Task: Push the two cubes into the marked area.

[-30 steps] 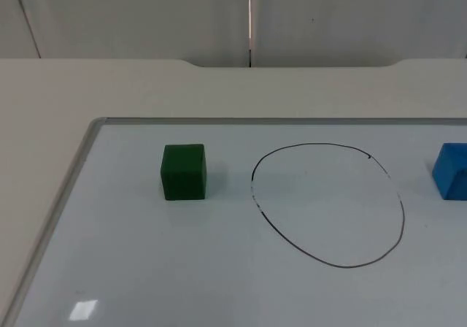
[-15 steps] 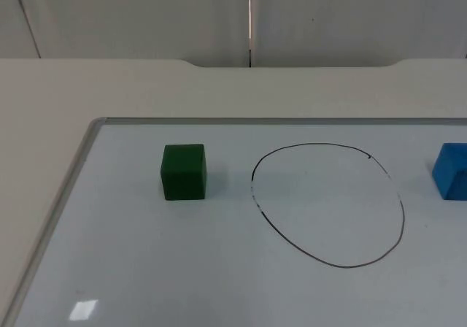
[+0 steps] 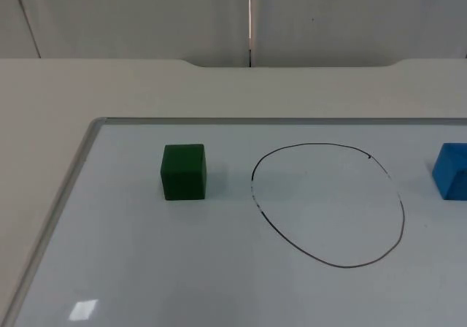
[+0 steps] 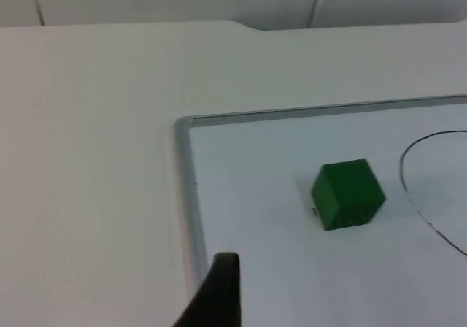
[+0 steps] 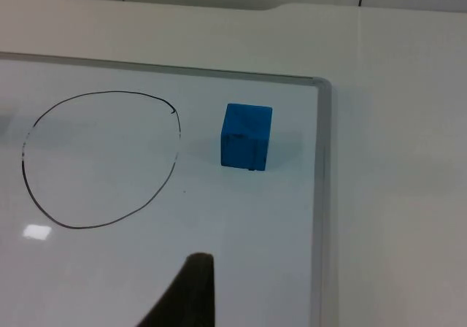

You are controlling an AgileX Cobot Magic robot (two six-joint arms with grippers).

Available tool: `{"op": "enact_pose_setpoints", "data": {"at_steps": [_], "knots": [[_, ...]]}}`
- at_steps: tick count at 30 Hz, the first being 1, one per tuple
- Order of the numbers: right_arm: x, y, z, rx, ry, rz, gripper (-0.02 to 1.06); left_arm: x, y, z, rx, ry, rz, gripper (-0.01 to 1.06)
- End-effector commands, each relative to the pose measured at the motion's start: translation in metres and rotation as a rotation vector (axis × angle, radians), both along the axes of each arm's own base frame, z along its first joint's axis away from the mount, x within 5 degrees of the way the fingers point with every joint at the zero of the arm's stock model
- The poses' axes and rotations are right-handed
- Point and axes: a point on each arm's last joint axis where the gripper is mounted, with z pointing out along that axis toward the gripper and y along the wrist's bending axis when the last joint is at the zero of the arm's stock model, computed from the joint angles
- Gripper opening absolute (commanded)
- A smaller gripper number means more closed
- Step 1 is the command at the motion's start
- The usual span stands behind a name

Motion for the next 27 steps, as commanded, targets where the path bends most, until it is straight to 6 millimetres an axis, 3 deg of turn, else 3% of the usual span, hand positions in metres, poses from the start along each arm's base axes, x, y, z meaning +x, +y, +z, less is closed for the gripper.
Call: {"op": "enact_pose_setpoints", "data": {"at_steps": [1,9,10,15,27], "knots": [[0.001,0.000,-0.002,-0.016,-0.005,-0.001,1.05,0.008,-0.004,0.003,-0.047,-0.013,-0.024,0.84],[0.001,0.000,-0.002,-0.016,-0.005,-0.001,1.05,0.033,-0.010,-0.009,-0.099,0.070,-0.083,0.50],[0.001,0.000,-0.002,-0.016,-0.005,-0.001,1.05,0.033,-0.010,-0.009,-0.099,0.070,-0.083,0.50],[0.001,0.000,-0.002,-0.016,-0.005,-0.001,1.05,0.051,-0.018,-0.014,-0.158,0.070,-0.174,0.25],[0.001,0.000,-0.002,-0.016,-0.005,-0.001,1.05,0.084,-0.021,-0.037,-0.215,0.146,-0.199,0.22]]}}
